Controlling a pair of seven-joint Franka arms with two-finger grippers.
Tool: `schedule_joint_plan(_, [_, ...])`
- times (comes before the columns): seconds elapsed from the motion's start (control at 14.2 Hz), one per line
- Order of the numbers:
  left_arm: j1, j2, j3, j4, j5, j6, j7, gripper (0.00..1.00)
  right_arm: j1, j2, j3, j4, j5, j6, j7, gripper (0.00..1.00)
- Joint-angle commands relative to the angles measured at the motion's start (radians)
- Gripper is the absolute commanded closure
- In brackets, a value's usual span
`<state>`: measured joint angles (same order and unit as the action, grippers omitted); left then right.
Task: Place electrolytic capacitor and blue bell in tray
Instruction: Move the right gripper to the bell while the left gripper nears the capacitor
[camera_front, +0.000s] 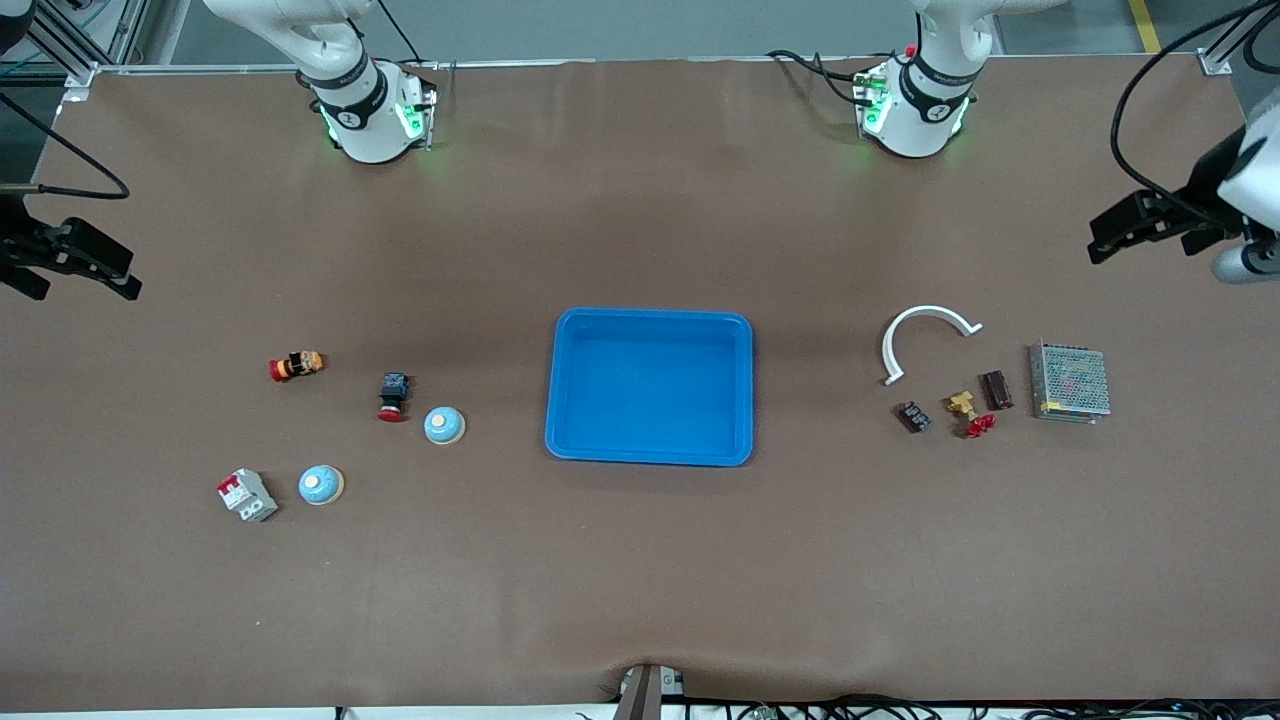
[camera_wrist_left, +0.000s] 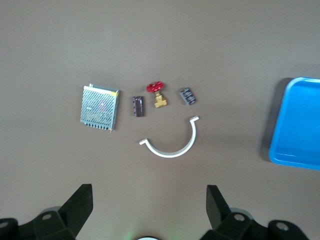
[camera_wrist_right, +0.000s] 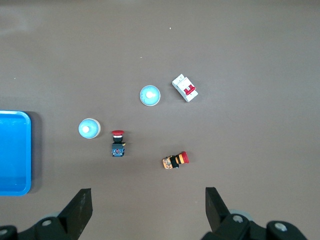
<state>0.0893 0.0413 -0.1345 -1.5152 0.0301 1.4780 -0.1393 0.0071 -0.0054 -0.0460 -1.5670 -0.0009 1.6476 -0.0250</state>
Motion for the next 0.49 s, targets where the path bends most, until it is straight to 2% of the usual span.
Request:
schedule_joint_plan(0.0, [0.039,0.031,-0.002,-0.071,0.014,0.078,0.006,0.00,0.001,0.002,0.000,0.010,-0.001,-0.006,0.000,0.00])
schedule_joint_plan(0.28, [0.081,-0.009,-0.005,-0.313,0.014,0.322,0.004,0.00,0.013,0.022,0.003,0.005,0.005,-0.006,0.011,0.00])
schedule_joint_plan(0.42, [0.083,-0.024,-0.007,-0.449,0.014,0.472,0.004,0.00,0.065,0.059,0.003,0.001,0.010,-0.005,0.016,0.00])
